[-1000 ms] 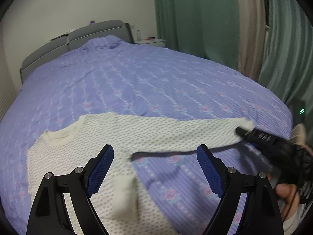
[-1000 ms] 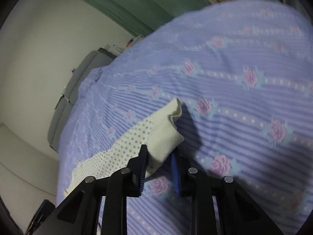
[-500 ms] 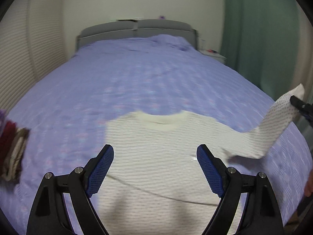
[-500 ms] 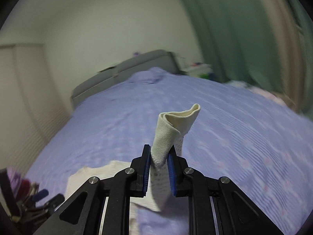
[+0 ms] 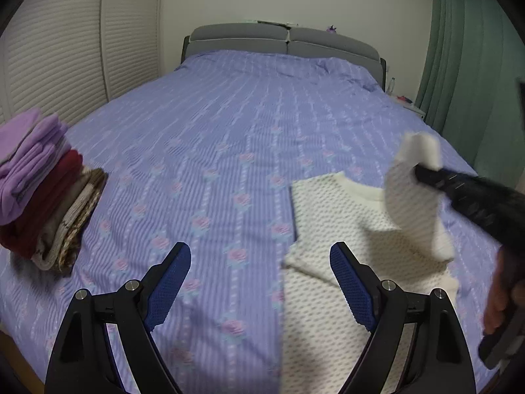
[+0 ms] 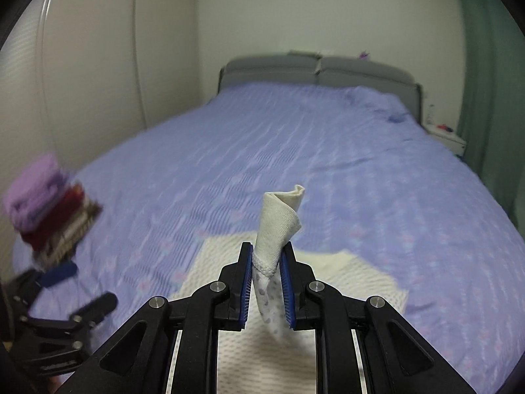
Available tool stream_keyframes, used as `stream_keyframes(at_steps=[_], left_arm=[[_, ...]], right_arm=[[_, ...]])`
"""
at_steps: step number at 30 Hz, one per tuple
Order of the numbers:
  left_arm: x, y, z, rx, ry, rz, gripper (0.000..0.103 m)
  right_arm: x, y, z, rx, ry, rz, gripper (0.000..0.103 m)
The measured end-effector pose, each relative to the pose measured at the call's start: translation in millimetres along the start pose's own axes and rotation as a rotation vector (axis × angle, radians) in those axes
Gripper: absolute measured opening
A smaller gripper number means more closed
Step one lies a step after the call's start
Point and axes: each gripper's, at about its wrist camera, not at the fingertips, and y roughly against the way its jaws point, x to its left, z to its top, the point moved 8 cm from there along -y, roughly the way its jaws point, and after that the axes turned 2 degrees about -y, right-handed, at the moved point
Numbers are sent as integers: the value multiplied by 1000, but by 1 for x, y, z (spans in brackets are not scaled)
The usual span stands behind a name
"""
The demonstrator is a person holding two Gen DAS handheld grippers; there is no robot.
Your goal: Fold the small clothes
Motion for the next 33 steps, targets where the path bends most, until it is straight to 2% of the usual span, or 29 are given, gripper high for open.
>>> stream_keyframes(at_steps=[5,7,8,9,12,14,16,19,23,29,32,33], left_arm=[[10,-9,-10,19,-31,24,87],[9,-12,-12,25,-45,25,87],[9,-13,-13,27,-51,25,87],[9,-14,-14,27,-56,22,87],[7,-16,-14,19,-65,-2,87],[2,-18,-16,18,-67,-41,87],[-6,-22,-17,21,-69,-99,87],[-20,-35,-17,32,-82,-175,87],[-28,-67,-20,100,-62,-212,87],[-36,-106,-15,181,-17,-226,87],[-42,-119,-16,206,-21,-225,87],[-44,-123,-17,216,-19,-223,83]], right_arm=[[35,-41,-31,120,46,28,19],[42,-46,-45,153,37,51,31],[41,-48,-49,166,30,52,51],[41,-47,-52,172,21,49,61],[31,-27,-56,129,-20,55,61],[21,-5,-55,84,-63,55,65],[1,20,-59,22,-112,24,81],[-39,42,-76,9,-153,-88,81],[-89,45,-112,78,-192,-176,81],[-136,41,-144,144,-266,-205,81],[-139,30,-150,169,-264,-186,81],[-139,26,-152,182,-252,-186,80]])
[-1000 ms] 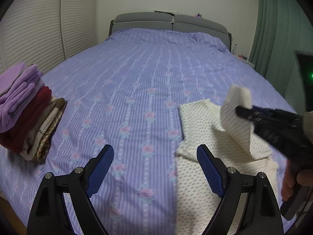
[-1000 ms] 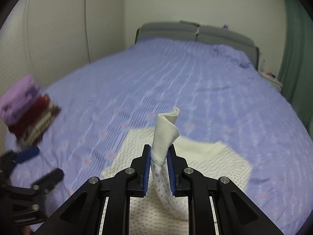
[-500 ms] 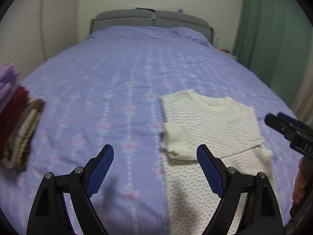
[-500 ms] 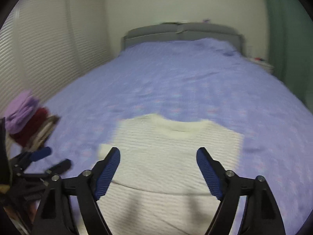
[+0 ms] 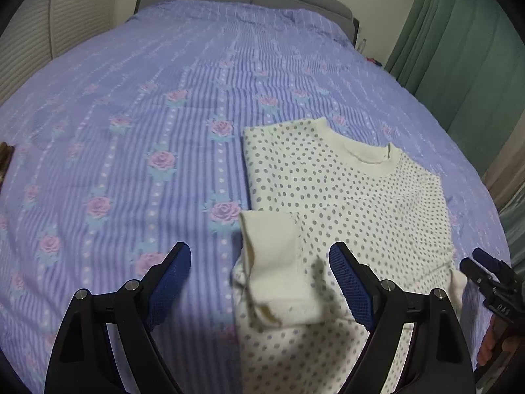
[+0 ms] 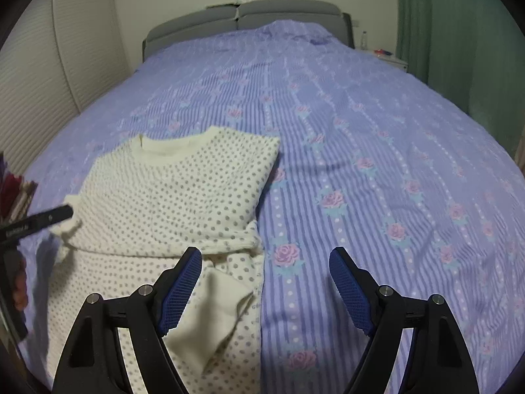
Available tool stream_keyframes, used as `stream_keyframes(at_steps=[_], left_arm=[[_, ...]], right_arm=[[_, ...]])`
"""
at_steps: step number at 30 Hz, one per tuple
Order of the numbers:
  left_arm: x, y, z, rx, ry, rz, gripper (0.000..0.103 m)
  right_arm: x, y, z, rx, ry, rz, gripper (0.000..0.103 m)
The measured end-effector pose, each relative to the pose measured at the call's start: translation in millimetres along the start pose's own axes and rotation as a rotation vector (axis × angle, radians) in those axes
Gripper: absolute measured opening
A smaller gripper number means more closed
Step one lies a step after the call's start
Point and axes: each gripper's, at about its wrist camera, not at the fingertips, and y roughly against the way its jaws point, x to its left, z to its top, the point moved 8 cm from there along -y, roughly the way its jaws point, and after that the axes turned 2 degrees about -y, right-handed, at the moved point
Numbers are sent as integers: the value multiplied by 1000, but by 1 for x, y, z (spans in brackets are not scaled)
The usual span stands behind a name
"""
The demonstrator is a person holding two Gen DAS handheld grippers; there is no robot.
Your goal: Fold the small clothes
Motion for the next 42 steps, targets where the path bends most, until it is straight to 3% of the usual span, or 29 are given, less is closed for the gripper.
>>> stream_keyframes(at_steps=[2,4,5,7,8,16,20,25,28,31,35,37,42], left_arm=[[-1,-5,-1,11,4,-3,71],[-2,-5,-1,7,4,0,51],[-4,-4,0,2,-2,-7,34],[-6,4,3,-16,-5,-12,26],[-8,12,6,-42,-4,-19,14],[-29,63,27,-154,10,-124,13],[-27,71,33,-187,-42,-42,12],[-8,47,13,-100,-2,-20,9],[-10,42,1,-83,-5,-24,9],[-13,46,-5,-89,-26,-19,10],[-14,46,-4,-95,-57,-41,29],[-14,40,-2,-85,-77,-55,31],[-3,14,4,-28,-63,-38,47]], right_arm=[[3,-11,-2,20,29,-9,80],[6,-20,-5,43,49,-16,78],[6,-24,-6,52,59,-21,78],[5,-29,-7,65,72,-33,78],[4,-31,-7,63,75,-38,78],[1,-37,-4,50,95,-78,78],[3,-44,-4,52,124,-74,78],[-23,-26,1,-26,-4,-121,77],[-33,-22,-4,-24,-105,-113,74],[-43,-21,-9,-22,-101,-219,71],[-47,-16,-12,-18,-165,-145,71],[-40,-9,-8,-29,-147,-110,71],[-18,-6,-5,-22,-77,-43,71]])
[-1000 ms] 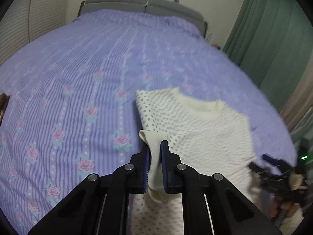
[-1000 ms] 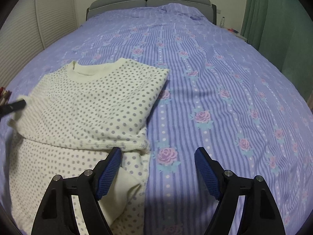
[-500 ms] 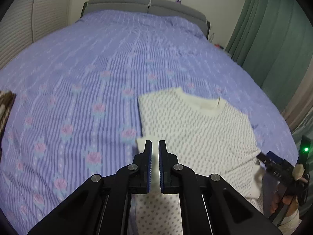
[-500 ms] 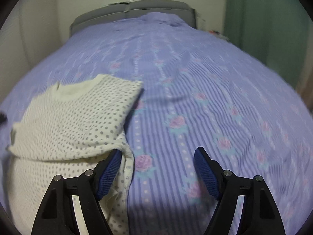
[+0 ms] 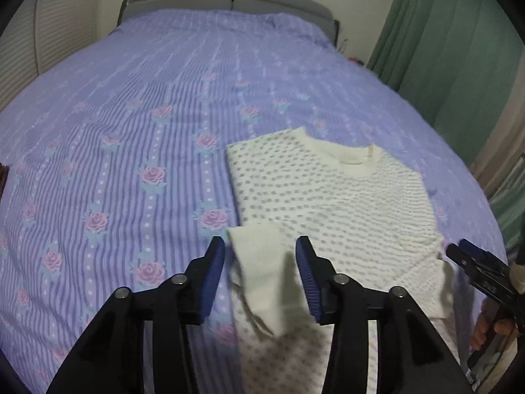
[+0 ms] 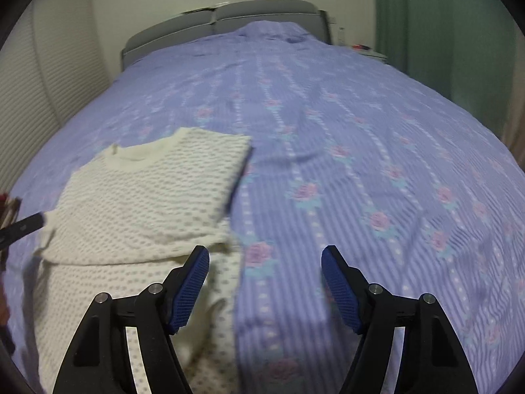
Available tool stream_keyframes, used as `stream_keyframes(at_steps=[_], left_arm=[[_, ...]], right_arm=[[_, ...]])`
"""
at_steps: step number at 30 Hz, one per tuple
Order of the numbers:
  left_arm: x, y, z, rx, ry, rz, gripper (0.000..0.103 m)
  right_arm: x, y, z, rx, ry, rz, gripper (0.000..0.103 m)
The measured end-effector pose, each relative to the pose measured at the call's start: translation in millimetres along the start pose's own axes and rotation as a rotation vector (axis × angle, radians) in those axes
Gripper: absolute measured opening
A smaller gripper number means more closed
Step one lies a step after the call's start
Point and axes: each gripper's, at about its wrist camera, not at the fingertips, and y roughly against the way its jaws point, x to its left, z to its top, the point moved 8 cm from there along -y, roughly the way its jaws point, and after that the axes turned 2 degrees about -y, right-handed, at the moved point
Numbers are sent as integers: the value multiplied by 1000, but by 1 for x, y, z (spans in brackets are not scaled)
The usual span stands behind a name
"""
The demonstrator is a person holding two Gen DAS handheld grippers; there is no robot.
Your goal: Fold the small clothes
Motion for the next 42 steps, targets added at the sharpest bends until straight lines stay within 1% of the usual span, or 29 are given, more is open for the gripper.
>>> stream_keyframes(at_steps=[2,4,5,6,8,9,11,12,15,18,21,22,23,25,27,28,29,31,32,34,38,42], left_arm=[[6,-8,1,16,22,-3,52],[9,-15,1,43,47,-23,51],[9,-14,1,38,50,-29,38],[7,-12,2,26,43,-40,18],[2,3,6,-17,11,-9,15],[-3,13,9,-50,-11,-3,10],[-15,29,15,-92,-52,1,9],[-20,36,18,-110,-64,-9,7],[-30,53,31,-154,-60,-30,7],[-38,69,46,-183,-11,-112,7],[-47,73,56,-190,-1,-158,7],[-49,73,56,-191,-10,-155,7],[-51,75,55,-190,-16,-157,7],[-53,73,49,-184,-20,-152,7],[-51,67,40,-164,-9,-146,7],[-48,60,34,-143,1,-144,7],[-45,51,27,-118,9,-133,7],[-37,34,13,-78,20,-109,7],[-33,26,6,-58,21,-87,7],[-26,18,-5,-30,26,-69,7],[-17,8,-22,7,41,-59,7],[-11,0,-32,33,50,-55,7]], right_arm=[[7,-5,-2,20,11,26,71],[12,-11,-4,38,32,37,71],[14,-13,-6,47,47,34,71],[15,-17,-7,55,60,27,71],[16,-22,-7,56,68,29,71],[17,-23,-7,56,69,29,71],[18,-24,-5,47,70,31,71],[17,-26,-5,47,70,21,71],[16,-31,-6,41,69,18,71],[17,-31,-4,4,62,2,71],[28,-34,2,-40,132,-48,71],[29,-36,4,-44,143,-70,69],[28,-36,5,-50,135,-71,68],[21,-32,9,-77,98,-102,68],[1,-19,12,-143,11,-153,68],[-9,-14,11,-152,-36,-164,68],[-17,-13,9,-151,-82,-160,68],[-26,-18,3,-115,-154,-121,68],[-27,-21,2,-101,-163,-110,68],[-22,-24,1,-86,-149,-108,68],[-18,-21,0,-90,-102,-136,68],[-21,-21,-4,-69,-110,-116,68]])
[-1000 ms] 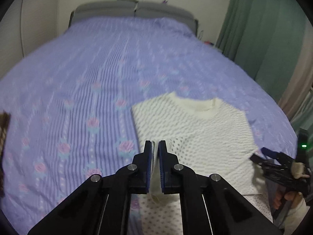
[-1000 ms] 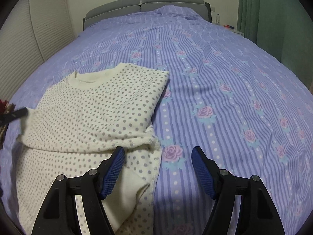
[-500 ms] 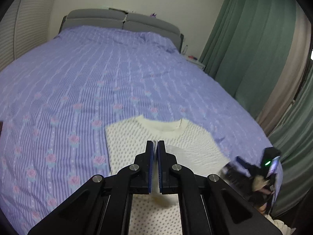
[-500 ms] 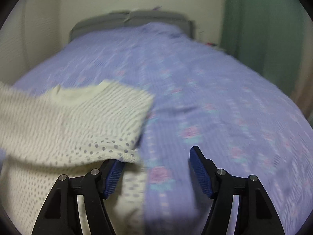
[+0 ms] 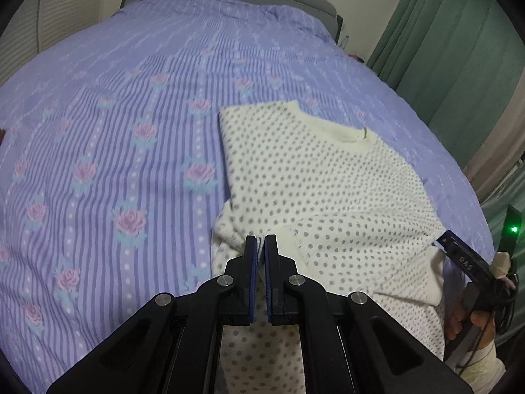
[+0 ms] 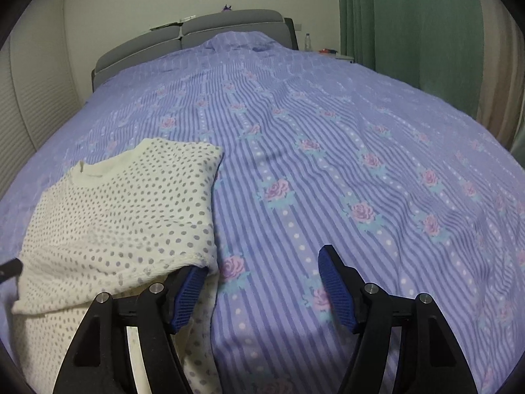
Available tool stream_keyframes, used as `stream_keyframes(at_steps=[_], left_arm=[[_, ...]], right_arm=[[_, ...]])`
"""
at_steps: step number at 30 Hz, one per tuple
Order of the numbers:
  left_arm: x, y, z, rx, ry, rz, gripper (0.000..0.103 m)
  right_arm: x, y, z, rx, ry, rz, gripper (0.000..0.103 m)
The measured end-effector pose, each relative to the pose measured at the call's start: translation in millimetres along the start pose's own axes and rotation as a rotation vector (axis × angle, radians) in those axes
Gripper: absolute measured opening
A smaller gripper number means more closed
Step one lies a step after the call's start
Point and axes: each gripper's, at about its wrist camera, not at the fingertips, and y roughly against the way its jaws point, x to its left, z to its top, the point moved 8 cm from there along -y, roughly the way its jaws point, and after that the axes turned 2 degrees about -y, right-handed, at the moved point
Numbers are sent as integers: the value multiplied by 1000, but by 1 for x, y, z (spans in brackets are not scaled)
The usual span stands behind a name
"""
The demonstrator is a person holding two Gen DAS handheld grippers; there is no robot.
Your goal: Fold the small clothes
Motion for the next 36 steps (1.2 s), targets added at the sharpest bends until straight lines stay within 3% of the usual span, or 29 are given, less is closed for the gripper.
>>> stream_keyframes(at_steps=[3,6,12,13,15,16,19,23,26,30,35,36], left_arm=[[2,1,-4,9,4,7,7],[0,8,-4,0,3,3,7],[-8,30,2,-25,-36,-4,8],[-7,33,5,-37,-52,16,11],[-4,35,11,-35,-65,38,51],[-3,34,12,-26,-57,22,53],[-3,32,7,14,-10,-47,49],[-5,37,-10,26,72,-115,35],[-10,38,-20,45,125,-179,34],[-6,25,-32,98,169,-152,34],[-6,11,-35,128,224,-194,34],[-7,12,-33,123,224,-197,19]], right_arm=[[0,3,-3,15,27,7,68],[-11,7,-11,48,42,-45,68],[-9,34,-8,29,-9,18,68],[-3,39,-8,28,-11,44,68],[5,45,-8,22,-13,65,68],[11,47,-8,22,-18,80,68],[26,49,-10,28,-30,142,68],[37,47,-15,41,-30,157,68],[41,47,-18,46,-18,161,68],[45,53,-21,37,-2,172,68],[46,58,-26,44,-4,182,68],[47,58,-27,47,-4,183,68]])
